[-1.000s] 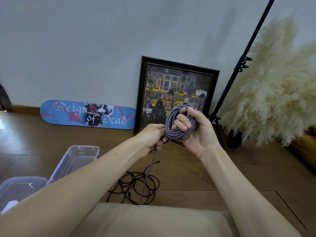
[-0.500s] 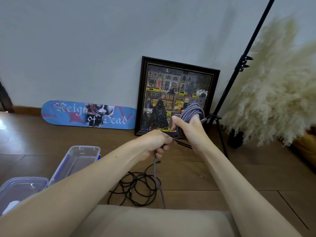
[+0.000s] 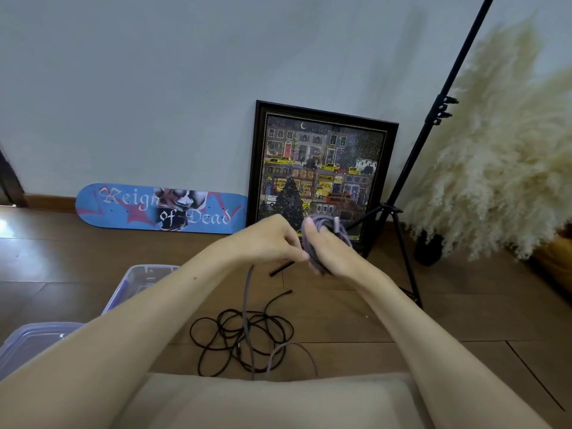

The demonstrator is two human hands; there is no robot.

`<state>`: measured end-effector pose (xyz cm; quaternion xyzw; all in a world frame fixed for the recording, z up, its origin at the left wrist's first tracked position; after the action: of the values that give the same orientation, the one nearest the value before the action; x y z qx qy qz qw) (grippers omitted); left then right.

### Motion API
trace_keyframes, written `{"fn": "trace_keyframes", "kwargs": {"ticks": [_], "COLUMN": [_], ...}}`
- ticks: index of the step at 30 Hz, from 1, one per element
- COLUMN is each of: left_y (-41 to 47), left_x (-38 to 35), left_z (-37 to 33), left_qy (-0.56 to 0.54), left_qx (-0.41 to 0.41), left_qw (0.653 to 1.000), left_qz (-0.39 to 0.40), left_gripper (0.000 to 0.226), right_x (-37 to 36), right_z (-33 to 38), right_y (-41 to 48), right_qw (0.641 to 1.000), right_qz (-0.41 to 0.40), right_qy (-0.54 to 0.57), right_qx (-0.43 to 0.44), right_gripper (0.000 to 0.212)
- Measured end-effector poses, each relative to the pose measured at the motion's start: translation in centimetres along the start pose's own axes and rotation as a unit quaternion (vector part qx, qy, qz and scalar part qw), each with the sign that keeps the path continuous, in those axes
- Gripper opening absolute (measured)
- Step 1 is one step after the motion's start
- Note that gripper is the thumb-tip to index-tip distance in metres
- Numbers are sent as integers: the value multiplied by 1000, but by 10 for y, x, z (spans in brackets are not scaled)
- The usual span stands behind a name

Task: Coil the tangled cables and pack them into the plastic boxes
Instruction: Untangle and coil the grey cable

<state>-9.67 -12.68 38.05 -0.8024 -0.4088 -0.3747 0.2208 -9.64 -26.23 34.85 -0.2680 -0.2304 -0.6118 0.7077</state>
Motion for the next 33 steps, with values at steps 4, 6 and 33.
{"fn": "trace_keyframes", "kwargs": {"ticks": [4,6,33], "left_y": [0,-1,5], "left_x": [12,20,20], "left_z": [6,11,37], "left_qy": [10,-10,-347], "left_qx": [-16,-15,25], "left_qw": [999,997,937], "left_qz": [-47,-72,-28], "left_gripper": [17,24,17], "right_x": [-13,-13,15], "right_z": [12,14,23], "right_y": [-12,-15,-30], "right_qw": [997,990,803], "right_qz": [62,93,250], "right_qy": [39,110,541], "right_qx": [3,-1,-21], "right_gripper": [88,94,71]}}
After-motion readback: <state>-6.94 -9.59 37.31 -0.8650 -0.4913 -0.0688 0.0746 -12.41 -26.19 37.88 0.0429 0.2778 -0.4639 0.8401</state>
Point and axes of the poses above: each hand's wrist, its own y-axis towards the middle knuckle, its own x-axis out of the back of the hand, z = x × y, the point moved 3 cm from there along y, towards the middle knuckle, and after that the axes turned 11 degrees about y, right-handed, at the moved point
